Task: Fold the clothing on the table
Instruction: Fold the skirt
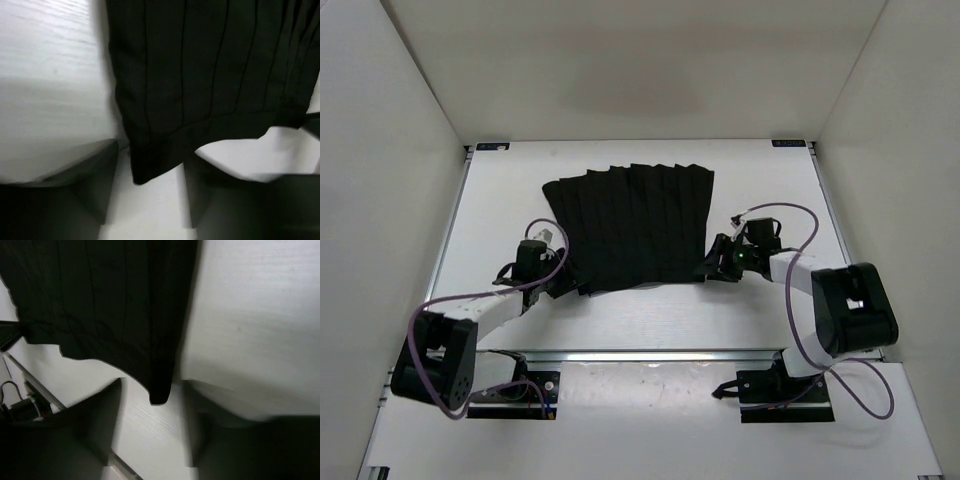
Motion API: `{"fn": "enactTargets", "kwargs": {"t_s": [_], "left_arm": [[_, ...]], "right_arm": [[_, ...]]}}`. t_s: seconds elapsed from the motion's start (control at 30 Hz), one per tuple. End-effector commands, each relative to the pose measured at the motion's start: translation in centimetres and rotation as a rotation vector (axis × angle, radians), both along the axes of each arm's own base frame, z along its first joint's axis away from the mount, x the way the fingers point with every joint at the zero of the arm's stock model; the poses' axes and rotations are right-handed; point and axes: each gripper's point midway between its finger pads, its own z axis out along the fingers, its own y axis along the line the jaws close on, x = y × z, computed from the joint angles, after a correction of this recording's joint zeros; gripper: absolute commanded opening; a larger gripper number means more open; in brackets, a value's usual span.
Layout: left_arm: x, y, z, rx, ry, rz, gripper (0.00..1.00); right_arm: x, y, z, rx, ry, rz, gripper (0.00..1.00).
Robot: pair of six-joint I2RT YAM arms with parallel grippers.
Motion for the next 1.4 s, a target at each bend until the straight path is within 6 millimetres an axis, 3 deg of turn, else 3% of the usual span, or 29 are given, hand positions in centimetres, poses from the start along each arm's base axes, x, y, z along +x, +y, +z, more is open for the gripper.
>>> {"fn": "enactTargets", "kwargs": {"t_s": [0.0, 0.03, 0.07, 0.1, 0.27, 0.53, 0.67, 0.9, 1.0, 1.13, 1.3, 1.37], "left_arm": [[1.3, -0.5, -0.5, 0.016, -0.013, -0.020, 0.47], [1.2, -0.6, -0.6, 0.010, -0.008, -0.028, 0.26], [1.1, -0.9, -0.7, -0.008, -0.010, -0.047, 0.13], [1.3, -0.9, -0.3, -0.016, -0.022, -0.058, 0.00], [-0.8, -0.3, 1.2, 0.017, -0.013, -0.092, 0.00], [-6.6, 0.6, 6.9, -0.021, -0.085, -0.126, 0.00], [-8.1, 0.3, 10.3, -0.091, -0.160, -0.107, 0.00], [-9.4, 1.0, 15.2, -0.096, -0.255, -0.081, 0.00], [-9.2, 0.7, 17.1, -0.111, -0.287, -0.086, 0.00], [-7.7, 0.5, 18.9, -0.105, -0.317, -0.086, 0.00], [-4.8, 0.9, 18.0, -0.080, -0.302, -0.074, 0.00], [-3.4, 0.8, 16.3, -0.079, -0.268, -0.071, 0.00]], "right_arm": [[2.3, 1.1, 0.3, -0.010, -0.043, 0.021, 0.37], [2.2, 1.2, -0.1, -0.014, -0.031, 0.027, 0.13], [1.9, 1.3, -0.2, -0.020, -0.007, 0.031, 0.00], [1.3, 1.2, -0.3, -0.015, 0.012, 0.034, 0.00], [-1.1, 0.2, 2.8, -0.021, -0.017, 0.048, 0.00], [-7.7, -2.0, 7.8, 0.014, -0.015, 0.080, 0.00], [-10.8, -2.0, 10.6, 0.052, -0.084, 0.099, 0.00], [-14.1, -2.3, 14.6, 0.069, -0.248, 0.054, 0.00], [-14.6, -2.3, 16.2, 0.064, -0.290, 0.043, 0.00], [-13.5, -2.3, 18.7, 0.041, -0.350, 0.034, 0.00], [-9.6, -2.9, 19.0, 0.037, -0.330, -0.012, 0.00], [-7.7, -2.6, 18.8, 0.061, -0.329, -0.027, 0.00]]}}
